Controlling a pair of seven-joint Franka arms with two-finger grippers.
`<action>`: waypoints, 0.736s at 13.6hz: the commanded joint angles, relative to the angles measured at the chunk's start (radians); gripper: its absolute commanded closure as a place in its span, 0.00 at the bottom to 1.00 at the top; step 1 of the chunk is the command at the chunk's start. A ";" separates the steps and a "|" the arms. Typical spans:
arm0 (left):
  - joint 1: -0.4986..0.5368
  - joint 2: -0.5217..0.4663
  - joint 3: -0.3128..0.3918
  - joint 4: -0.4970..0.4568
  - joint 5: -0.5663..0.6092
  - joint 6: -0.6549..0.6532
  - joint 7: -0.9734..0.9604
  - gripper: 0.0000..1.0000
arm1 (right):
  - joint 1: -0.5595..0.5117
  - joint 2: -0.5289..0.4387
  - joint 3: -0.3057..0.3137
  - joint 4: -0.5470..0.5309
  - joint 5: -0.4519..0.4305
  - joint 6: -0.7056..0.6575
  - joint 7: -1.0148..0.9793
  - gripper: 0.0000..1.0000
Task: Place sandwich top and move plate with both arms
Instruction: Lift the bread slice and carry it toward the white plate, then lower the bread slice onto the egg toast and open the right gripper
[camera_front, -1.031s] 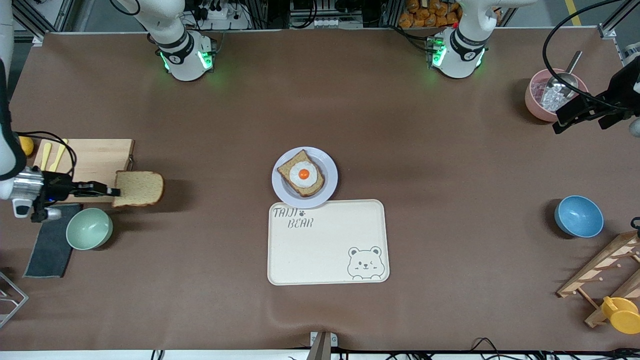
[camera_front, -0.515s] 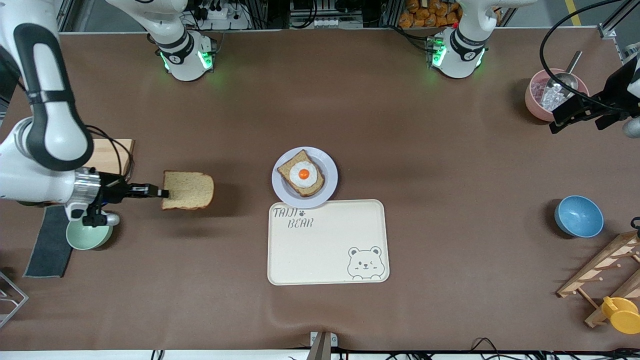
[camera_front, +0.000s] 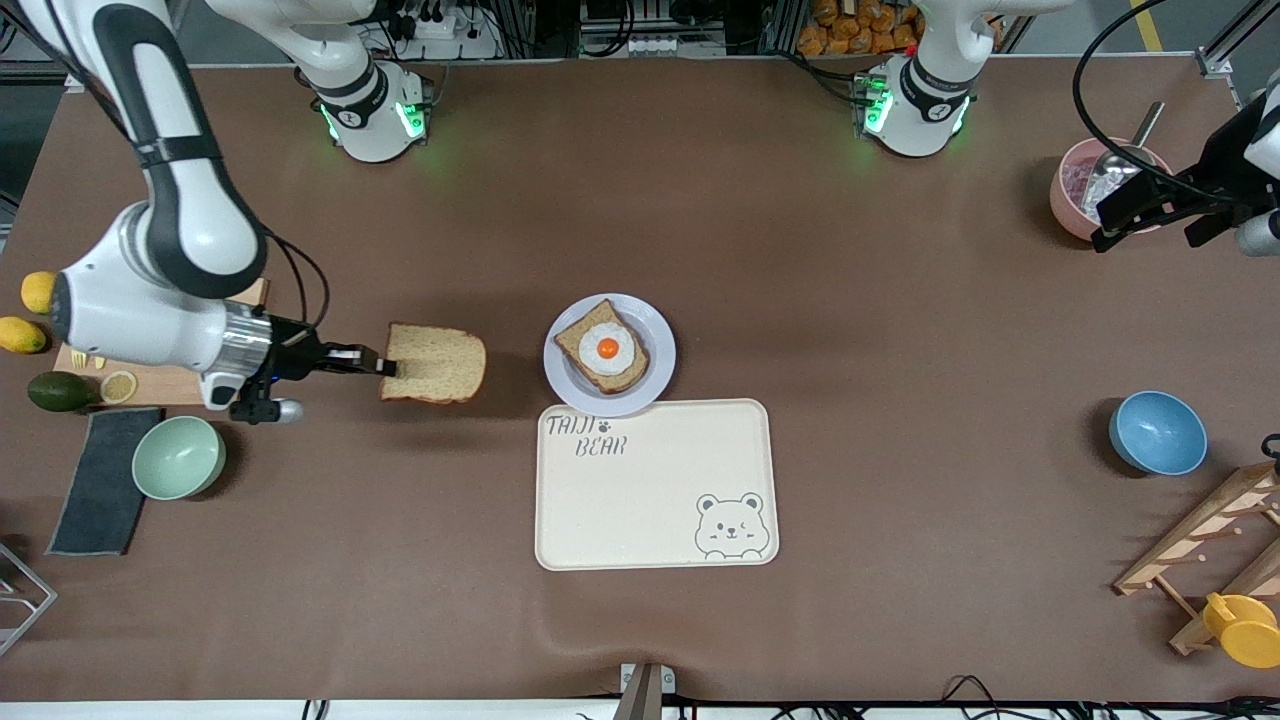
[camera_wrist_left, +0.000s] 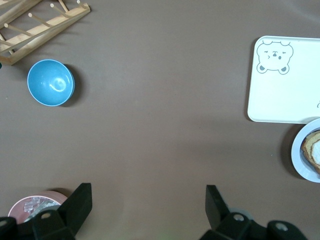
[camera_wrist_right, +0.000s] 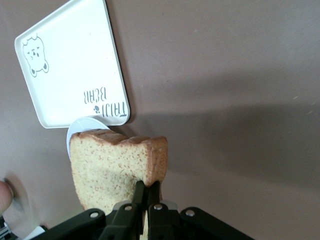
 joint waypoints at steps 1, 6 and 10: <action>0.007 0.024 0.000 0.002 -0.010 -0.002 0.011 0.00 | 0.103 -0.050 -0.012 -0.048 0.024 0.075 0.112 1.00; 0.007 0.030 0.003 0.002 -0.011 0.024 0.011 0.00 | 0.278 -0.041 -0.014 -0.129 0.099 0.302 0.202 1.00; 0.009 0.030 0.004 -0.001 -0.010 0.024 0.014 0.00 | 0.358 -0.019 -0.014 -0.149 0.173 0.416 0.213 1.00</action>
